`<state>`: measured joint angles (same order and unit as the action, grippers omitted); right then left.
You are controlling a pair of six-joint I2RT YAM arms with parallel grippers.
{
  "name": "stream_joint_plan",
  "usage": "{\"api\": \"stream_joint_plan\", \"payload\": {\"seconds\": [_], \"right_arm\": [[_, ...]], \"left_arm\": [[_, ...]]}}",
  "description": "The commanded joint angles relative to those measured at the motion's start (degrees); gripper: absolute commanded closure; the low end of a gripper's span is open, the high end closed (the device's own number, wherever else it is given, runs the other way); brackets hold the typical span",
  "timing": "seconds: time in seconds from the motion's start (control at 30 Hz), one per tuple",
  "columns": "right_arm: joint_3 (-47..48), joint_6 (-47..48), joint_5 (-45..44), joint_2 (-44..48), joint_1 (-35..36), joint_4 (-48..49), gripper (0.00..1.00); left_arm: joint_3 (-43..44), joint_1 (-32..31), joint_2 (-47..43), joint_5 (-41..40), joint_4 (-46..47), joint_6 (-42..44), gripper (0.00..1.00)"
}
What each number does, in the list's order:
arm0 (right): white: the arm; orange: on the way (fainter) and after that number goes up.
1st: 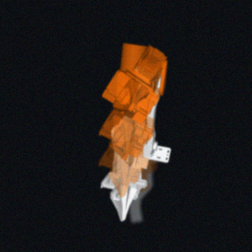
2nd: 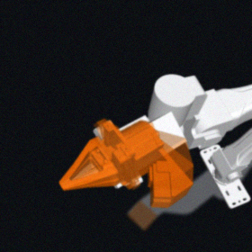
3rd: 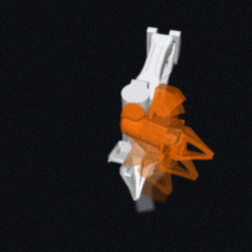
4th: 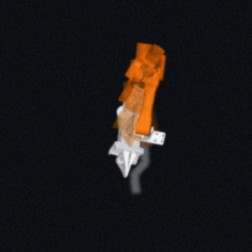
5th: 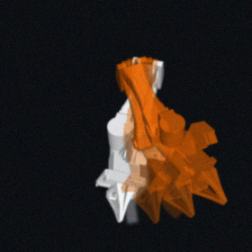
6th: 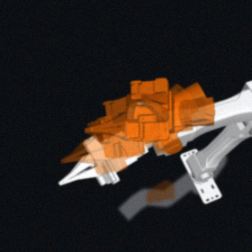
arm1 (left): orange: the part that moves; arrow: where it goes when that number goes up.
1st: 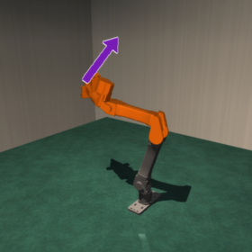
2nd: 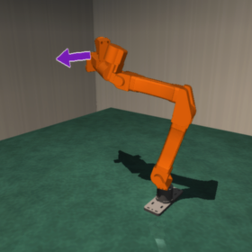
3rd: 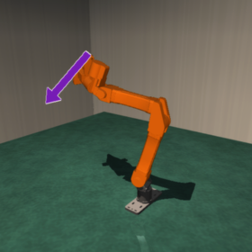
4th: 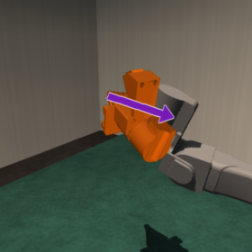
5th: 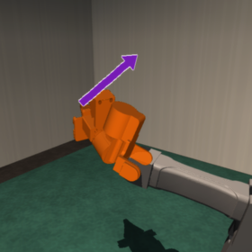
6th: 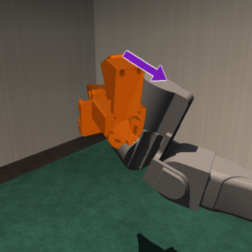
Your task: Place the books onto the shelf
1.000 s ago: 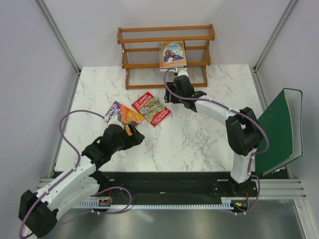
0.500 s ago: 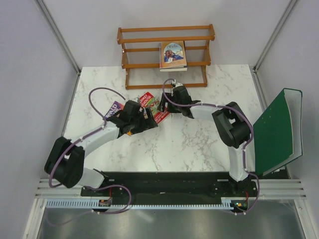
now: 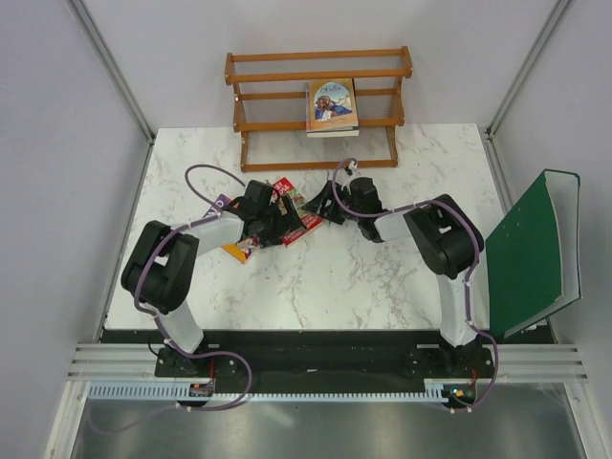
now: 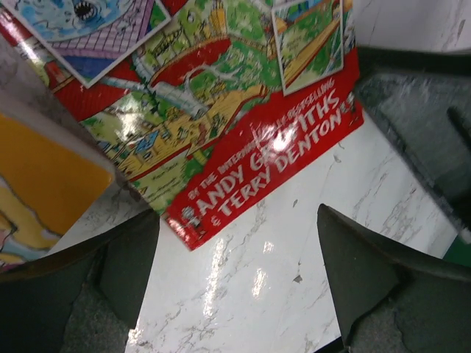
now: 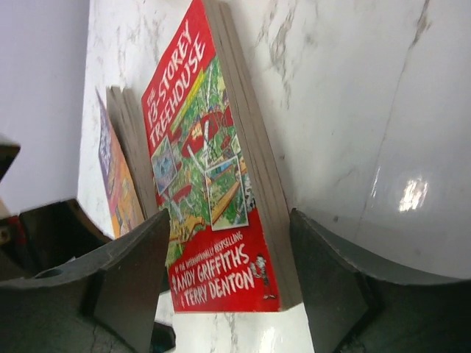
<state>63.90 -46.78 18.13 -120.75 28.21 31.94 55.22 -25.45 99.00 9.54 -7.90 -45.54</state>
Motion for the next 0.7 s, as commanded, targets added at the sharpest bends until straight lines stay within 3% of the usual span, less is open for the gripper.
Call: {"api": "stream_joint_plan", "payload": {"seconds": [0.0,0.3,0.37,0.5,0.67], "right_arm": [[-6.67,-7.08,6.39,-2.04,0.97,7.32,0.31],[-10.55,-10.34,10.52,-0.63,3.17,12.09,0.48],[-10.72,-10.61,11.05,-0.19,3.43,12.09,0.55],[-15.02,-12.19,10.70,3.40,3.35,14.89,0.83],[-22.66,-12.63,8.68,11.49,2.29,16.04,0.91]], "left_arm": [[1.55,0.67,2.68,-1.19,0.43,-2.01,0.05],[1.47,0.67,2.08,-0.67,0.61,-0.69,0.06],[0.77,0.67,1.11,-0.49,0.70,-0.25,0.07],[-1.51,0.75,-2.75,-0.92,0.35,0.54,0.06],[-7.66,0.76,-12.24,-1.19,-0.10,-1.39,0.06]]}}
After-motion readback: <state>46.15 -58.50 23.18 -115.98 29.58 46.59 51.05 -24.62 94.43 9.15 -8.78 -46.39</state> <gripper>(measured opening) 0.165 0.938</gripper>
